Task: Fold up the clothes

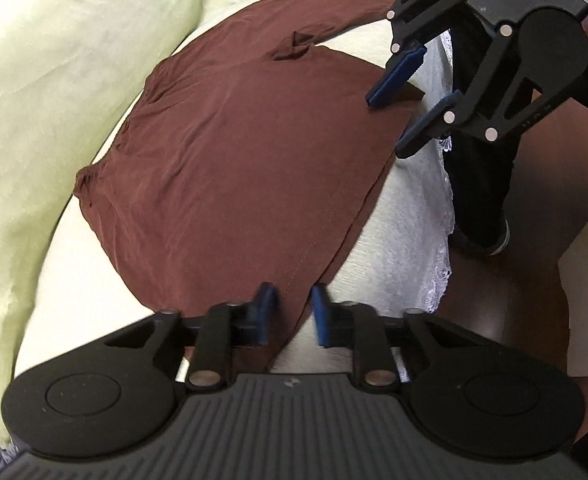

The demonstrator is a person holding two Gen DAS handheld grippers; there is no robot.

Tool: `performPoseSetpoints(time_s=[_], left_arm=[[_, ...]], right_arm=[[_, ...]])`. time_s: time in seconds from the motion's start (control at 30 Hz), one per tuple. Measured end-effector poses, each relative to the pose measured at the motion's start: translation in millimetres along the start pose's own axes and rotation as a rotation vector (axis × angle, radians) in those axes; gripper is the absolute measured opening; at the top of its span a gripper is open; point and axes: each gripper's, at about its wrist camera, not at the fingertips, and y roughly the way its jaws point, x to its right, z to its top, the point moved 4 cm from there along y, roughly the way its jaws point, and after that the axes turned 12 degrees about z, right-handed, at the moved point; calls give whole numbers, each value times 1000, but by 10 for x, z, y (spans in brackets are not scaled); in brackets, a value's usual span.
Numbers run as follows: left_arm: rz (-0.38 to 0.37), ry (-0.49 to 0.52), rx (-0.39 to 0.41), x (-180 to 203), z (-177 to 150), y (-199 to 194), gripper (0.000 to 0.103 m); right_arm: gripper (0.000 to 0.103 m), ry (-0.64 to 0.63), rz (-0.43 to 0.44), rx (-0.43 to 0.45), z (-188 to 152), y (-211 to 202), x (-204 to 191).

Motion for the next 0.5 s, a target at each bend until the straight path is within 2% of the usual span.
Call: performPoseSetpoints(time_s=[0.13, 0.37, 0.5], left_arm=[[-27, -32, -3, -26, 2, 14, 2], [-93, -135, -2, -182, -11, -13, 2], [-108, -160, -8, -216, -16, -14, 2]], right_arm=[[33, -24, 7, 0, 24, 35, -44], [33, -85, 5, 0, 108, 116, -108], [33, -161, -12, -29, 105, 201, -151]])
